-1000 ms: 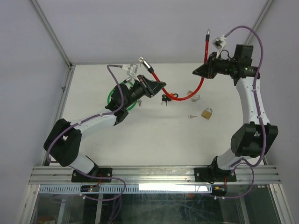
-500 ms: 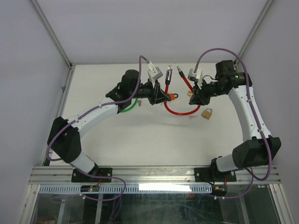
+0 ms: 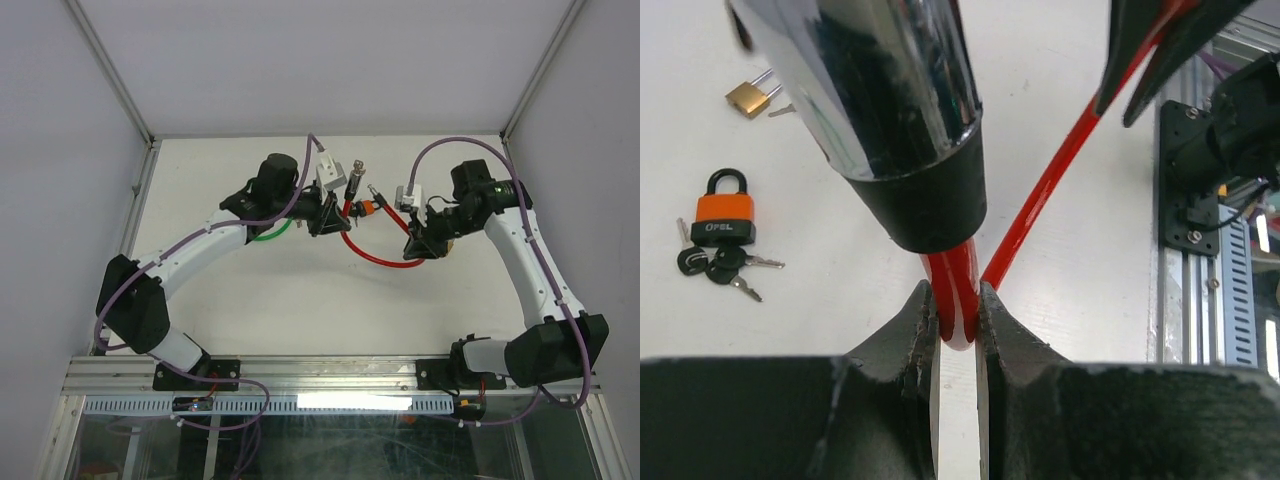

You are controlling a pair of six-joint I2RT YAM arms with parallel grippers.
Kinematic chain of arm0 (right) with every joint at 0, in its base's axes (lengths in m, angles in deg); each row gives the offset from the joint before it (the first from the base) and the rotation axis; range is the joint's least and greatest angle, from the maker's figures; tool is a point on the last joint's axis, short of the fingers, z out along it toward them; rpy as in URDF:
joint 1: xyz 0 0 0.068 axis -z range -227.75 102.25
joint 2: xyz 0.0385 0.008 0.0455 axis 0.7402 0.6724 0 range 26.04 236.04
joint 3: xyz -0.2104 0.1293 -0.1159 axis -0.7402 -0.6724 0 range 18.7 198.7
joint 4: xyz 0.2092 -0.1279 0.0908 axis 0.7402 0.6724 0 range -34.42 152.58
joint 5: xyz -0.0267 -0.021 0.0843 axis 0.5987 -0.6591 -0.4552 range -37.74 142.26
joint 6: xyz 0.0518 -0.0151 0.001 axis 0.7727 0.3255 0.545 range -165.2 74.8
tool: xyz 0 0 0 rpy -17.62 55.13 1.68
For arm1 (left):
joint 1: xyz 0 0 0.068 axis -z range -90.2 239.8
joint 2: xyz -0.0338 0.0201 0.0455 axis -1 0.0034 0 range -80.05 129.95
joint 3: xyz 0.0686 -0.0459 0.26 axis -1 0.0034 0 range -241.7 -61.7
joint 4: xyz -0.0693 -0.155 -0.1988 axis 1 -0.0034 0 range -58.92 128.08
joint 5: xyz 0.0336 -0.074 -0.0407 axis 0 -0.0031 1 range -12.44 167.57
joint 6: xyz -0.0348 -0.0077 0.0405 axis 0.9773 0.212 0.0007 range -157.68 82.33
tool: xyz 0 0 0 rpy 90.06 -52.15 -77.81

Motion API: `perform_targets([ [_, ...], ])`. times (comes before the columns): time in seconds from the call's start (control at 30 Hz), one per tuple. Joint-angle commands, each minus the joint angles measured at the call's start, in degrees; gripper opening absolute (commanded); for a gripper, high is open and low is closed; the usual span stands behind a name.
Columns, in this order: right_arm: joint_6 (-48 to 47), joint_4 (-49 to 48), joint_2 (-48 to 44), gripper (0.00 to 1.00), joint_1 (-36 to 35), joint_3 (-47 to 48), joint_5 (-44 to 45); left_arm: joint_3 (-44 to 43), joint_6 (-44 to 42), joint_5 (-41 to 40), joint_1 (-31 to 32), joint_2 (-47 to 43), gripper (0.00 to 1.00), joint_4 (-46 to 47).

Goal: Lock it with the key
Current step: Lock the lock.

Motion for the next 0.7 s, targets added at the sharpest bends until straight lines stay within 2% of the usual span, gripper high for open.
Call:
perform_targets([
  [0.0,-1.81,2.5,-3.32,0.0,-0.58,-3.16,-0.92,0.18,-7.69,7.19,-1.14,-5.37,0.0,0.95],
  [0.27,-4.26,2.66,-6.8,0.0,-1.9,-6.36,-2.1,-1.3,-8.46,28.93,-2.97,-2.92,0.0,0.12],
  [0.67,-4.12,1.76,-9.69,0.0,-7.34,-8.81,-3.08,-1.0,-9.48,39.5,-2.99,-2.21,0.0,-1.71],
])
